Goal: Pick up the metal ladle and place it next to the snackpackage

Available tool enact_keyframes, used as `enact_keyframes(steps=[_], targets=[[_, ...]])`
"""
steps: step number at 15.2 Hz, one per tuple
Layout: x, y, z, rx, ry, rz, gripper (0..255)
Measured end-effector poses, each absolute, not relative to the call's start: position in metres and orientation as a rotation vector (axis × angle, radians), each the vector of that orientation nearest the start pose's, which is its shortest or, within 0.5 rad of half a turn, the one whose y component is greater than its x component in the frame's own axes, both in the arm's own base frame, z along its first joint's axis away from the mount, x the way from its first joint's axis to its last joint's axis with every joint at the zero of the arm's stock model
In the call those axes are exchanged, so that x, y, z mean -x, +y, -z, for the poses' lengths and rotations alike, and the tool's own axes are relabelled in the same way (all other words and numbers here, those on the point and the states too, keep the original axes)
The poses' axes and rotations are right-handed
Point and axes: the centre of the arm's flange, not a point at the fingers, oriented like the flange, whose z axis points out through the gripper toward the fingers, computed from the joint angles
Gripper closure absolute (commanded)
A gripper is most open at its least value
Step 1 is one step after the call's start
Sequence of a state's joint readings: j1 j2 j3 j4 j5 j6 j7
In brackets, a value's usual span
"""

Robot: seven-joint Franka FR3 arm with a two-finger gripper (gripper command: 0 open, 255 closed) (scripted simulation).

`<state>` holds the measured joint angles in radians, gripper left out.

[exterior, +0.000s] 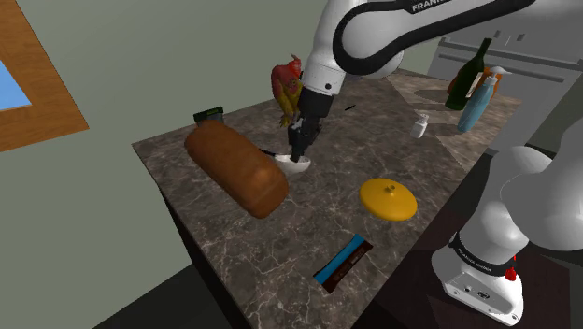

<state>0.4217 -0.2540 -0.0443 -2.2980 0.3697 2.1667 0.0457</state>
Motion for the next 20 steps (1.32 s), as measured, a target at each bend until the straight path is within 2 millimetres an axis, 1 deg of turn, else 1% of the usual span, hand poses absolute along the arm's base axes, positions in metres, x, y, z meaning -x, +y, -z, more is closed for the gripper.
enact_keyframes(steps=[1,3,4,6,8,9,11,12,13,14,16,17,18,20], targets=[[-0.438,0.201,-0.467,2.787,-0.198,0.069,255],[-0.433,0.23,-0.467,2.786,-0.199,0.07,255],[-0.427,0.244,-0.467,2.785,-0.2,0.07,255],[-0.417,0.266,-0.468,2.786,-0.201,0.067,255],[-0.414,0.29,-0.465,2.788,-0.201,0.062,255],[-0.413,0.302,-0.466,2.789,-0.201,0.061,255],[-0.403,0.324,-0.466,2.789,-0.201,0.061,255],[-0.396,0.338,-0.467,2.789,-0.203,0.061,255],[-0.391,0.354,-0.466,2.789,-0.203,0.061,255],[-0.39,0.366,-0.467,2.789,-0.202,0.061,255],[-0.382,0.391,-0.465,2.789,-0.202,0.061,255],[-0.377,0.402,-0.462,2.789,-0.201,0.06,255],[-0.376,0.407,-0.458,2.789,-0.201,0.06,255],[-0.376,0.41,-0.449,2.789,-0.2,0.06,255]])
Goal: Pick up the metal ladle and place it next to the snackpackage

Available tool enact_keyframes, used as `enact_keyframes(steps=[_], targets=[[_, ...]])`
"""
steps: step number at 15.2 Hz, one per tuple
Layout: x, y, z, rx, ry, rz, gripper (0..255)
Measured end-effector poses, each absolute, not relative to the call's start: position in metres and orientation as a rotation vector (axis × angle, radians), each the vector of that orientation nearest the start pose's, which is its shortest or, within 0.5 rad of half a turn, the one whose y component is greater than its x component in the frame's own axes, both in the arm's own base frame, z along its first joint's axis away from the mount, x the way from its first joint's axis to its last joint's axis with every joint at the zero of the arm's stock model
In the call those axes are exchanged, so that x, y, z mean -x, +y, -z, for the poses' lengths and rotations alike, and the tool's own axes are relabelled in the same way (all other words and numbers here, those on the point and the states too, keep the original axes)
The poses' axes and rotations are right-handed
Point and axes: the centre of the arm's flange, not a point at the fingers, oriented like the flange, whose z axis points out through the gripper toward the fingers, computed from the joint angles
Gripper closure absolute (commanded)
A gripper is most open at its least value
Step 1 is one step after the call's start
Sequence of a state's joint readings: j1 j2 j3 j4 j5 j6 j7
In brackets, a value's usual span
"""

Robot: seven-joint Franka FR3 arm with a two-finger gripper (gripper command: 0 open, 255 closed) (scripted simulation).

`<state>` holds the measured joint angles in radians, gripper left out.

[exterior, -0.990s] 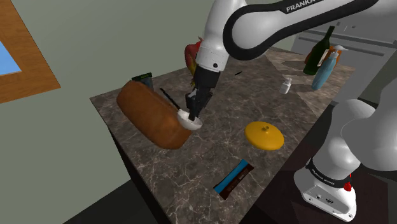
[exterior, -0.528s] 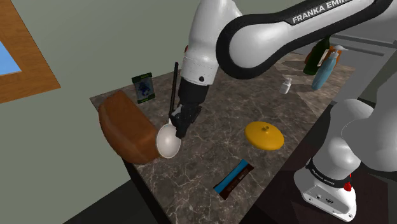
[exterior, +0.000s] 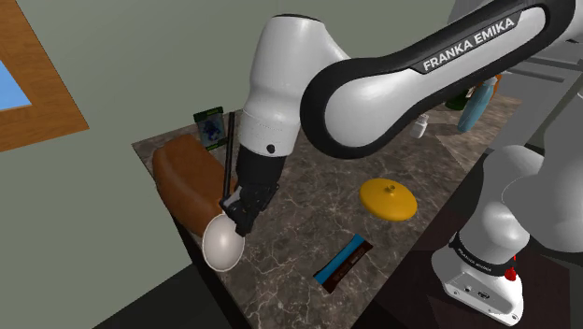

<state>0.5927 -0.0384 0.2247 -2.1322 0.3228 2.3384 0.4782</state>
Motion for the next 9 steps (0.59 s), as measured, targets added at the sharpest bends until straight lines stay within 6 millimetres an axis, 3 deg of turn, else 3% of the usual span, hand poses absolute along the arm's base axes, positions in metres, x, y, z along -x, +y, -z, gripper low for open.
enact_keyframes(steps=[9], targets=[[-0.374,0.41,-0.402,2.789,-0.2,0.06,255]])
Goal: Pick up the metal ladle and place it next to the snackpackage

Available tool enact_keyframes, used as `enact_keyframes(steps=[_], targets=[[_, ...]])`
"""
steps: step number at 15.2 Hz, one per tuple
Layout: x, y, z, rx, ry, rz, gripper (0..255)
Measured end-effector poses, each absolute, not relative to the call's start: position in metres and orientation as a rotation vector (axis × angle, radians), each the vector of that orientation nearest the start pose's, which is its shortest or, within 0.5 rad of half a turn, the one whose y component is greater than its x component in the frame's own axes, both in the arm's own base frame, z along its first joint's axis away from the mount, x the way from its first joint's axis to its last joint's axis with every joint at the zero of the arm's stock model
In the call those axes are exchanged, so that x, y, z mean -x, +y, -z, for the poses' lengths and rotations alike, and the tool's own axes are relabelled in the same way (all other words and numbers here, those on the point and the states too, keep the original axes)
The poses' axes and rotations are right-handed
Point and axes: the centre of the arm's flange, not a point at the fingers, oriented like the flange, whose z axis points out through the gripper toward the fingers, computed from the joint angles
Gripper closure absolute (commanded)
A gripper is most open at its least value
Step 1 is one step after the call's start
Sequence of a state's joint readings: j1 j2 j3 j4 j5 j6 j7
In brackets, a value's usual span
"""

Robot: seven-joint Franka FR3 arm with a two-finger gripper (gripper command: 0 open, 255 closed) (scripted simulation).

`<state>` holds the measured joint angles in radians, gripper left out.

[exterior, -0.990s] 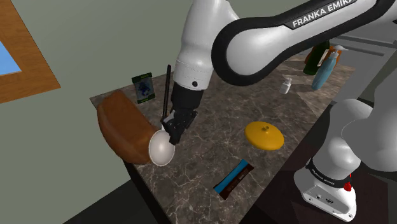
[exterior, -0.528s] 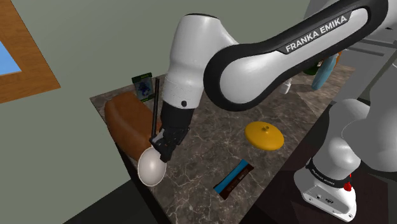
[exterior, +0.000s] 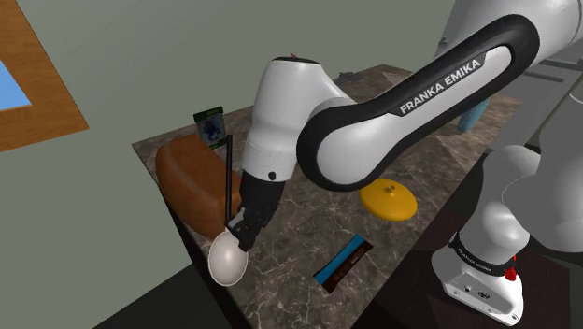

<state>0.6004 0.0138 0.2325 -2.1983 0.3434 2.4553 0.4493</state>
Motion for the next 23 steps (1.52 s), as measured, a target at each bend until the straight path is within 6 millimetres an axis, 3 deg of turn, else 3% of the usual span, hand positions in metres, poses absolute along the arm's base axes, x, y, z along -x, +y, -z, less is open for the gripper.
enact_keyframes(steps=[7,13,14,20,23], targets=[[-0.374,0.41,-0.366,2.788,-0.2,0.061,255],[-0.375,0.41,-0.362,2.788,-0.2,0.06,255],[-0.375,0.41,-0.362,2.788,-0.2,0.06,0],[-0.375,0.41,-0.362,2.788,-0.2,0.06,0],[-0.373,0.398,-0.387,2.788,-0.199,0.061,0]])
